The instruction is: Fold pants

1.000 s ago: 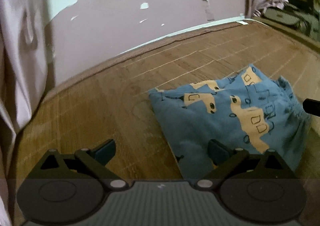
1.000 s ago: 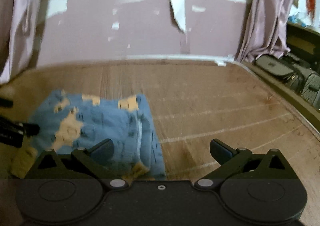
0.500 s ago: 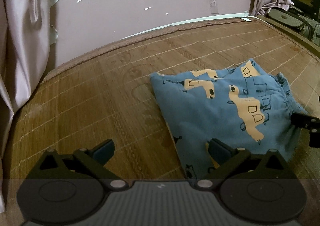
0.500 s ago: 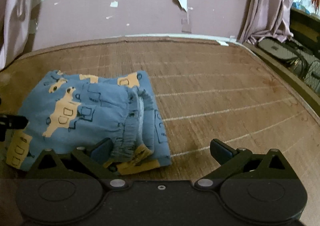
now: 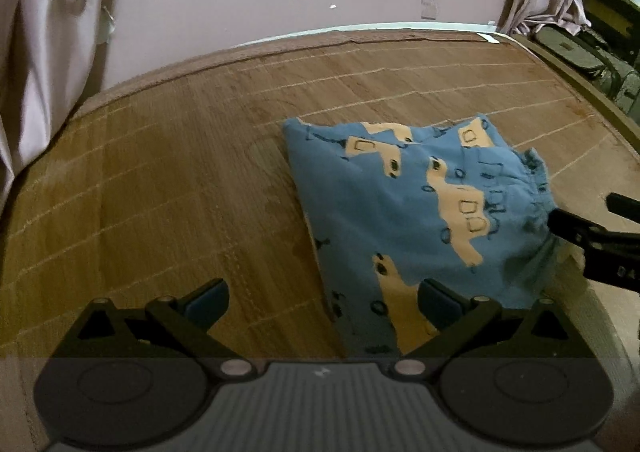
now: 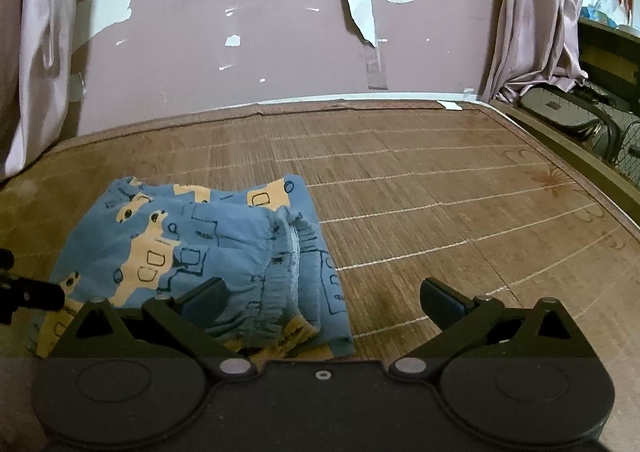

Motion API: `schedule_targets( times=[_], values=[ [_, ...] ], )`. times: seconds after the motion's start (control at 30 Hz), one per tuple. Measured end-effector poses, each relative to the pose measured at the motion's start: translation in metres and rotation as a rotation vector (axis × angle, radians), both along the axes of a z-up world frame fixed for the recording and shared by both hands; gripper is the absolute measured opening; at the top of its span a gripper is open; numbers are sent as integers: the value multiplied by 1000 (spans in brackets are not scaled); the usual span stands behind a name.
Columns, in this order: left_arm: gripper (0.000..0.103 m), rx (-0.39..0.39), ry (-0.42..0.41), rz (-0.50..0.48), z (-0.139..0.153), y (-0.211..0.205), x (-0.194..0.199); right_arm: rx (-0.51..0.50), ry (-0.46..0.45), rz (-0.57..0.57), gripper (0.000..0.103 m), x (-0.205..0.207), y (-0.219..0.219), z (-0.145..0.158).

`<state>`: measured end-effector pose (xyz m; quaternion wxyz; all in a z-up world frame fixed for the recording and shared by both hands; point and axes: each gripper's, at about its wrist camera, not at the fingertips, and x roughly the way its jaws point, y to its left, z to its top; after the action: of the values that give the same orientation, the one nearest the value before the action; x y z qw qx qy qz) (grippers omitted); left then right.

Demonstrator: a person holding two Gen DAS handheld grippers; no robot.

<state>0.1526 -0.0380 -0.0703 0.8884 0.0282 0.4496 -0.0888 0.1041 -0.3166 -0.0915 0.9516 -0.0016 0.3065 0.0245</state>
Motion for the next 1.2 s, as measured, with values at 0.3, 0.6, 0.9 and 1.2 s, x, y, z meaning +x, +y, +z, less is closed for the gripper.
schedule_targets(
  times=[0.3,0.6,0.9,1.2],
  values=[
    [102,-99,64,-31,-12,-3,0,83,19,238,102,46,-12,4],
    [62,-158,48,-74,-13,-3,-4,297,149,396,80,120,-39,-14],
    [17,-108,-12,-80,-6,-17,-2,380,88,341,21,120,-38,-10],
    [6,-54,-160,-60,22,-14,57,282,-64,395,18,182,-5,40]
  ],
)
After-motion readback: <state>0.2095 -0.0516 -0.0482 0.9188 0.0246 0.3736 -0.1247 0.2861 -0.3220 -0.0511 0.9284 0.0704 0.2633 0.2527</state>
